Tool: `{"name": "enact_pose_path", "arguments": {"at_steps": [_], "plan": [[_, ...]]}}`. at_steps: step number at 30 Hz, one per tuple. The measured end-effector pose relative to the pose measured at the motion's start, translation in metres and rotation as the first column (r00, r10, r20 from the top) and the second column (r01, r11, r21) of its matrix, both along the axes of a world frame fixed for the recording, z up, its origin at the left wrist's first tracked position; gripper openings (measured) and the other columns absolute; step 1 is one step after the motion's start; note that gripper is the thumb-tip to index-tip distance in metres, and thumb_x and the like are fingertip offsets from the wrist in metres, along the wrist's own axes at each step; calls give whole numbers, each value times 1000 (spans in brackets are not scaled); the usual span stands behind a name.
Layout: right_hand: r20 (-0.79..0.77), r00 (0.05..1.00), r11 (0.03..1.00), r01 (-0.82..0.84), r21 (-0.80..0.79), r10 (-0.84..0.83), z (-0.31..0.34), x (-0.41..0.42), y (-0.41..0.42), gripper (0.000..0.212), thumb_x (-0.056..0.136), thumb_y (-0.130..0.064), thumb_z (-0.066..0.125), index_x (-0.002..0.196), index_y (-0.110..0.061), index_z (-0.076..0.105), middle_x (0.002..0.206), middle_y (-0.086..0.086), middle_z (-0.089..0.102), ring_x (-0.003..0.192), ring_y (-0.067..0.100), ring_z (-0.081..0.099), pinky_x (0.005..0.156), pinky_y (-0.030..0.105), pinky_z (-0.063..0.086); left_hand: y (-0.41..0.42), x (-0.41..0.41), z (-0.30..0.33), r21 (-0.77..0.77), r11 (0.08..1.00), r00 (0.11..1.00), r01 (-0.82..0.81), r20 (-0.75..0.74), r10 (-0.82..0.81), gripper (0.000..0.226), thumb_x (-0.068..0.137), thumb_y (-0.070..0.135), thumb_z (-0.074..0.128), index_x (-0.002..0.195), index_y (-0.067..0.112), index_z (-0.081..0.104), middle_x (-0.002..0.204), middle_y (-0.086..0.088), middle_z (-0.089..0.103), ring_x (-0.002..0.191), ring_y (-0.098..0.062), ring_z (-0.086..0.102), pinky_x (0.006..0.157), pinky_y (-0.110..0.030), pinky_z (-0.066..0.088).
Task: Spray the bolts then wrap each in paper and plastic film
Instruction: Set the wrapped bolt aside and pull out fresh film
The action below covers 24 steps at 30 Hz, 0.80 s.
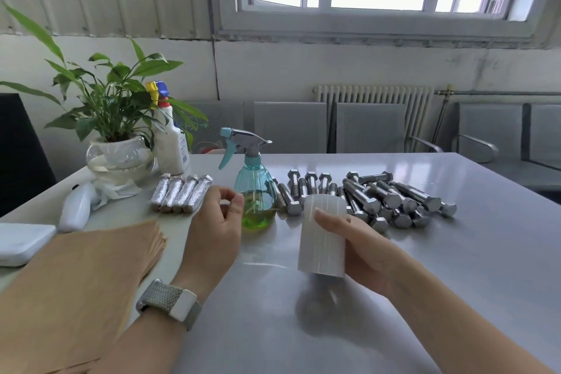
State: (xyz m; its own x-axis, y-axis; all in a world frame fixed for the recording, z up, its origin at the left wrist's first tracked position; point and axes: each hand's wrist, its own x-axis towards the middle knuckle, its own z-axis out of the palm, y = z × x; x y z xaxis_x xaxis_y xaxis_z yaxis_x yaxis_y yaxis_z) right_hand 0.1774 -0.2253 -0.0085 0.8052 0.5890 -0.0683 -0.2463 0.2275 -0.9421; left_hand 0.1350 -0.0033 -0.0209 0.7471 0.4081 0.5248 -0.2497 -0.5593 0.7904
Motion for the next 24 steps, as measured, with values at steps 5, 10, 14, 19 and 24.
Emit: {"name": "enact_pose_path", "arguments": {"at_steps": [5, 10, 14, 19, 24], "plan": [[80, 994, 997, 72, -27, -70, -1, 4, -2, 52, 53, -35, 94, 97, -16, 75, 95, 11, 72, 95, 29, 69, 84, 49, 56, 6, 3, -1, -1, 1000, 1000, -1, 12, 1, 13, 98, 33, 53, 85, 31, 51, 65, 2, 63, 59, -7, 57, 51, -14, 38], [-75, 996, 999, -51, -8, 51, 0, 9, -10, 66, 62, -27, 88, 118, -5, 63, 100, 18, 68, 90, 33, 67, 78, 46, 58, 12, 4, -2, -52, 999, 1000, 17, 6, -17, 15, 99, 29, 53, 83, 29, 51, 55, 14, 60, 46, -2, 50, 46, -13, 39], [-78, 992, 995, -103, -12, 102, 2, 17, -21, 48, 69, -21, 75, 114, -5, 67, 100, 16, 68, 92, 30, 67, 78, 44, 58, 21, 6, -3, -95, 995, 999, 16, -34, -19, 15, 99, 28, 53, 83, 27, 52, 49, 15, 56, 42, -1, 45, 43, -16, 35], [21, 1000, 998, 17, -58, -16, 2, 20, -25, 86, 41, -35, 100, 113, -6, 63, 89, 11, 69, 87, 27, 69, 72, 41, 58, 31, 7, 0, -189, 981, 998, 35, -42, -44, 14, 99, 26, 53, 86, 22, 53, 45, 10, 49, 39, -3, 37, 39, -14, 31], [-29, 1000, 999, 11, -41, -12, 0, 22, -26, 91, 47, -38, 98, 119, 0, 59, 96, 17, 68, 91, 35, 69, 76, 46, 59, 31, 6, 4, -312, 947, 996, 82, -19, -92, 13, 99, 23, 53, 88, 17, 55, 44, 8, 45, 37, -3, 34, 37, -13, 29]]}}
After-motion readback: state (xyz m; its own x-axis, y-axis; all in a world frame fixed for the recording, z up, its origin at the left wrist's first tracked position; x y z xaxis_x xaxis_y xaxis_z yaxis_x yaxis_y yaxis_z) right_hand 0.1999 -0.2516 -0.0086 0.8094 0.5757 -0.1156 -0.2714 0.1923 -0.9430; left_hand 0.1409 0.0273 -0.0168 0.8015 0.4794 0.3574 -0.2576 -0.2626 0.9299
